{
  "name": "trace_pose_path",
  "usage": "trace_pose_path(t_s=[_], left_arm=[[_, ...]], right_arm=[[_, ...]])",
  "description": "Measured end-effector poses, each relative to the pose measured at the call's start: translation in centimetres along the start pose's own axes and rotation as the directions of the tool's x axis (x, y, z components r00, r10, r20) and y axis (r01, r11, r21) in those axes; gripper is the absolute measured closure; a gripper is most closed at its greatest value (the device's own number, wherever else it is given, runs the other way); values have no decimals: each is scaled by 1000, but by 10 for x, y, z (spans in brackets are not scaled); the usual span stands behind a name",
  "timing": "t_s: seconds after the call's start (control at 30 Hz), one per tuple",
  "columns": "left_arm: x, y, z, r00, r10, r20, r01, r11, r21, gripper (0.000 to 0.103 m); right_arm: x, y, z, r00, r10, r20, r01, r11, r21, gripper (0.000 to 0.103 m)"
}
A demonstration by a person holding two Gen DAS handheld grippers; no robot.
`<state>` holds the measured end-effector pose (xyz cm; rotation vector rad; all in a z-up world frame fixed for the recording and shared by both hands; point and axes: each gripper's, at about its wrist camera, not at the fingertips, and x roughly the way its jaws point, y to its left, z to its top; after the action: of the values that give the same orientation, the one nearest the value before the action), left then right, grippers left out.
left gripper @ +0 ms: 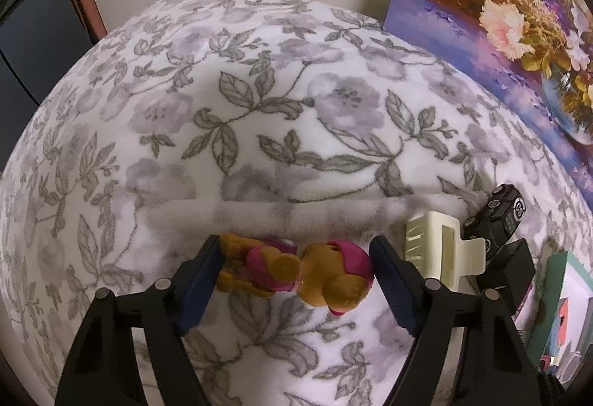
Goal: Organize rigid objects
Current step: 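Grasp the pink-brown toy dog with the left gripper while the right gripper grasps the gold patterned case, then carry the toy dog into the tray with the left gripper while the right gripper places the gold case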
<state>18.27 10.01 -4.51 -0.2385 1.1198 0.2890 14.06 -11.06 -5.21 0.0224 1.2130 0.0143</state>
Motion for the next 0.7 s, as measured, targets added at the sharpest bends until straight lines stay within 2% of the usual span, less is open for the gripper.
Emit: trace_pose_path(t_s=[0.13,0.3,0.5,0.7], left_arm=[[-3,2,0,1000,-31,0,31,999,-9,23],[-16,-6,-1,1000,-26,6,26,999,34,23],[-44,-13,-6,1000,-17,24,16,997,70,25],[-74,-23,-15,998,-60,32,58,996,68,25]], right_arm=[[0,0,0,1000,5,0,-5,1000,3,80],[-2,-1,-2,1000,8,-8,-8,1000,0,81],[-7,-5,-10,999,43,-26,-43,999,26,81],[-25,-7,-22,997,74,-30,-73,996,46,81]])
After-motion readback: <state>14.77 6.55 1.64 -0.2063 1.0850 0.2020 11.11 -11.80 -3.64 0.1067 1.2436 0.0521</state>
